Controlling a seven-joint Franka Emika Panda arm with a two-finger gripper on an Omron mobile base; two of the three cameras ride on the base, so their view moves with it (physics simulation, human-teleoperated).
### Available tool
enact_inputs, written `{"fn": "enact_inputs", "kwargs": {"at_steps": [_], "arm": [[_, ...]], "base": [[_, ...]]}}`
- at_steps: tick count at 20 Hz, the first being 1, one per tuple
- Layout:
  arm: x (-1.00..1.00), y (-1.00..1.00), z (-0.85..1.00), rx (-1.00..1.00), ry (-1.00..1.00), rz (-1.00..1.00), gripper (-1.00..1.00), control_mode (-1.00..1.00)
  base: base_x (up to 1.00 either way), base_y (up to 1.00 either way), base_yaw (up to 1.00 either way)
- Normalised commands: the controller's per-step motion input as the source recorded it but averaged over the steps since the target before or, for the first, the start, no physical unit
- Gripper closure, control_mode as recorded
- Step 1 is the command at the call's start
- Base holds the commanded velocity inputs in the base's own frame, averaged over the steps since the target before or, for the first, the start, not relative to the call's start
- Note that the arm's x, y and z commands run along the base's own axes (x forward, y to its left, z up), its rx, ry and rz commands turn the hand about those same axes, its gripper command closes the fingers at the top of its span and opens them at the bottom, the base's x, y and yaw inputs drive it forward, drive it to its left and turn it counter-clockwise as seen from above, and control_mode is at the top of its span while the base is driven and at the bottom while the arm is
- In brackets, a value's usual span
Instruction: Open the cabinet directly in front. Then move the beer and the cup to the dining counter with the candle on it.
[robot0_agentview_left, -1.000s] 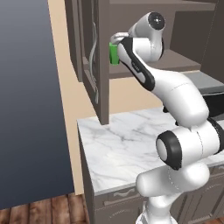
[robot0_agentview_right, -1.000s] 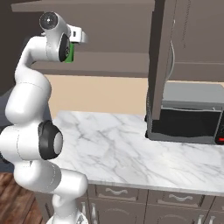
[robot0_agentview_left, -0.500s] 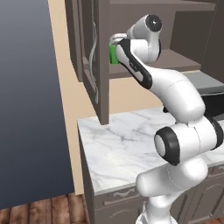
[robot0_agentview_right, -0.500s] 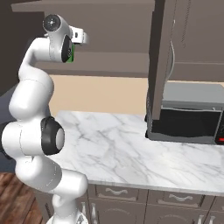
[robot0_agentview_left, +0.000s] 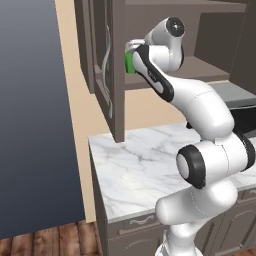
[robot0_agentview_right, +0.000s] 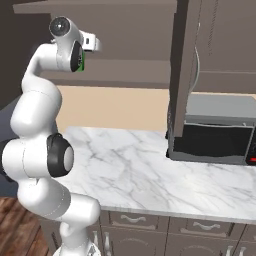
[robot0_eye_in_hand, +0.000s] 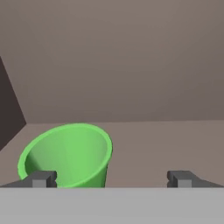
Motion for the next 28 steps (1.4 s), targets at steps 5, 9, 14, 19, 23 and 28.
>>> {"fn": "enact_inputs", "kwargs": {"at_steps": [5,9,14,19,23,28], "arm": [[0.05,0.0,-0.19,0.0,0.0,0.0,-1.0,-1.0],[0.03,0.0,-0.01,0.0,0.0,0.0,-1.0,-1.0],[0.01,-0.04,0.32,0.04,-0.04,0.0,-1.0,-1.0],[0.11,-0.01,0.14,0.01,-0.04,0.0,-1.0,-1.0],[0.04,0.0,0.0,0.0,0.0,0.0,-1.0,-1.0],[0.41,0.0,0.0,0.0,0.0,0.0,-1.0,-1.0]], "base": [[0.0,0.0,0.0],[0.0,0.0,0.0],[0.0,0.0,0.0],[0.0,0.0,0.0],[0.0,0.0,0.0],[0.0,0.0,0.0]]}}
